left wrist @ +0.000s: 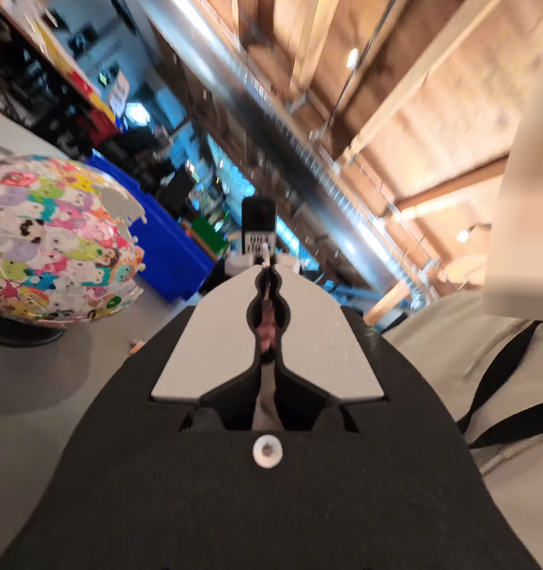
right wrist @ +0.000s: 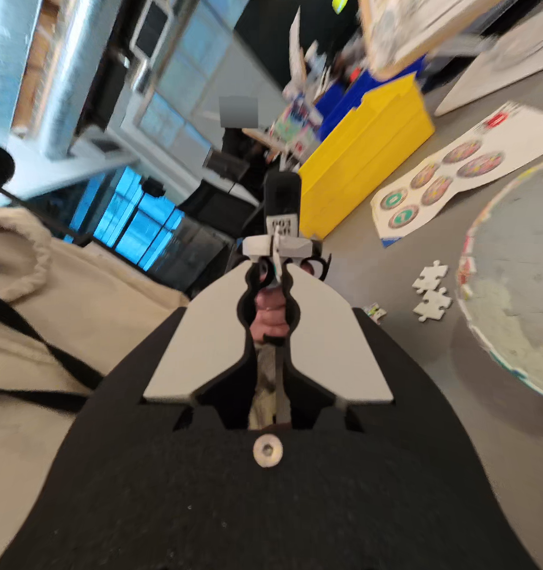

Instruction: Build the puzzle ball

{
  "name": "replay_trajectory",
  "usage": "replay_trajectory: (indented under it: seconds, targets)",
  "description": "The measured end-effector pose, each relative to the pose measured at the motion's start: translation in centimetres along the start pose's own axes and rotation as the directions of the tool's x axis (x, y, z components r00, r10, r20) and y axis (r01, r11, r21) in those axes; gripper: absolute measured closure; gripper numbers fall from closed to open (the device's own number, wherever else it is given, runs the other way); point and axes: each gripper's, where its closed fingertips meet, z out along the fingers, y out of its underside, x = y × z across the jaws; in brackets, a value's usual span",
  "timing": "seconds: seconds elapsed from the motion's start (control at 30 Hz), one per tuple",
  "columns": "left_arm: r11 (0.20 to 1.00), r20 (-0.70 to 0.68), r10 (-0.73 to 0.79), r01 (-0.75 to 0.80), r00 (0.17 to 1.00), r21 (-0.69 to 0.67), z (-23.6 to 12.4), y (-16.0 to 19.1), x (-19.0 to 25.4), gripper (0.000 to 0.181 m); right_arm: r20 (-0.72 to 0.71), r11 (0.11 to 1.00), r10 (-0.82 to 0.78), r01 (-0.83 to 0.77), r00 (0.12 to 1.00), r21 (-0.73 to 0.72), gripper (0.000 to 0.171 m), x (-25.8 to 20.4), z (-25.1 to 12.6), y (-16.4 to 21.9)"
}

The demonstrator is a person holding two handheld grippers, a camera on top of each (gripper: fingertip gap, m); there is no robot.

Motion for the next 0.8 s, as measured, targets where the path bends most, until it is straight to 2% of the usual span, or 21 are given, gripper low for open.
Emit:
replay_trajectory:
  seconds: [0.1, 0.17, 0.37, 0.5, 0.57, 0.63, 0.7, 0.8]
  targets:
    - [0.988, -0.03, -0.044, 0.048, 0.999, 0.148, -0.6, -1.3, -0.1, 0.18, -0.053, 0.993, -0.006, 0.012, 0.999, 0.121, 0.154, 0.3, 0.5, 0.5]
    - [0.983, -0.034, -0.034, 0.039, 0.999, 0.181, -0.3, -1.3, 0.1, 0.18, -0.057, 0.975, 0.007, 0.006, 0.998, 0.22, 0.155, 0.0, 1.0, 0.3]
    - [0.96, -0.085, -0.081, 0.101, 0.993, 0.261, 0.4, -1.2, 0.5, 0.18, -0.044, 0.925, 0.026, -0.007, 0.999, 0.38, 0.165, -0.6, 1.3, -0.2]
    - [0.952, -0.102, -0.112, 0.137, 0.988, 0.275, 0.4, -1.0, 0.4, 0.18, -0.078, 0.937, 0.006, 0.021, 0.997, 0.349, 0.171, -0.3, 1.1, -0.2]
    - [0.942, -0.11, -0.133, 0.16, 0.985, 0.296, 0.2, -1.1, 0.4, 0.18, -0.112, 0.949, -0.012, 0.047, 0.994, 0.313, 0.165, 0.1, 1.3, 0.3]
    - [0.938, -0.107, -0.149, 0.175, 0.983, 0.3, 0.2, -1.0, 0.2, 0.181, -0.19, 0.943, -0.088, 0.143, 0.978, 0.3, 0.16, 0.2, 1.4, 0.5]
    - [0.931, -0.1, -0.176, 0.198, 0.979, 0.307, 0.2, -1.0, 0.0, 0.18, -0.339, 0.915, -0.236, 0.325, 0.911, 0.237, 0.159, 0.6, 1.5, 0.7]
    - [0.919, -0.094, -0.205, 0.225, 0.974, 0.325, 0.2, -0.9, -0.3, 0.18, -0.531, 0.787, -0.492, 0.613, 0.689, 0.066, 0.16, 0.8, 1.4, 0.7]
